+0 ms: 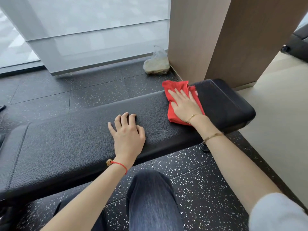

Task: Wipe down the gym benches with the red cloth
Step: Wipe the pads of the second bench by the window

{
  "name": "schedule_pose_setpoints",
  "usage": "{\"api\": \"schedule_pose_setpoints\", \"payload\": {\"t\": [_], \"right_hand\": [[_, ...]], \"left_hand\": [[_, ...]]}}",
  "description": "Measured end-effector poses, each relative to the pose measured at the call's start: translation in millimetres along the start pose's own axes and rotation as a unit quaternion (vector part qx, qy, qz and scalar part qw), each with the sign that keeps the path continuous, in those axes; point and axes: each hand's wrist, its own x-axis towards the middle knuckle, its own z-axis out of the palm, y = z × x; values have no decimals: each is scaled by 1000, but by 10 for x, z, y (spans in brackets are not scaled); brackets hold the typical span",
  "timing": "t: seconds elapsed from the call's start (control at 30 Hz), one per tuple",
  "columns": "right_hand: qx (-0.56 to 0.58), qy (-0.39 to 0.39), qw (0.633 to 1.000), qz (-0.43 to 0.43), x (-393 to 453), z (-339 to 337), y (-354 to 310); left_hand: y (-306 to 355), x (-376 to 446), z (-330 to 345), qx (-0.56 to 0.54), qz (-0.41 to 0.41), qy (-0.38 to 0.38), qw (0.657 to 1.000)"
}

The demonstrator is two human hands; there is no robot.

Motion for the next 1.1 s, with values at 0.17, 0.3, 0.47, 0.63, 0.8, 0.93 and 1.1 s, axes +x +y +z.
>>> {"api": "schedule_pose_setpoints", "payload": {"t": [0.17,0.3,0.47,0.63,0.8,0.93,1.1], "right_hand": [[9,40,999,9,-553,23,150],[10,50,994,94,-605,-75,539],[2,38,984,174,-240,-163,662],[-14,9,998,65,-106,-36,83],[-14,24,998,-59,-386,167,-620],[-5,58,995,-76,-653,262,-730],[0,75,996,-49,-669,256,-735]], "left_hand": [[-17,6,1,-10,2,1,1000],[-14,1,-4,-6,4,0,1000],[14,8,-17,2,4,-1,1000],[5,6,-35,-5,2,-7,1000],[-24,23,-104,-61,-3,-29,998],[-141,47,-218,-156,5,-30,987],[-650,-56,-426,-109,36,-18,993]]}}
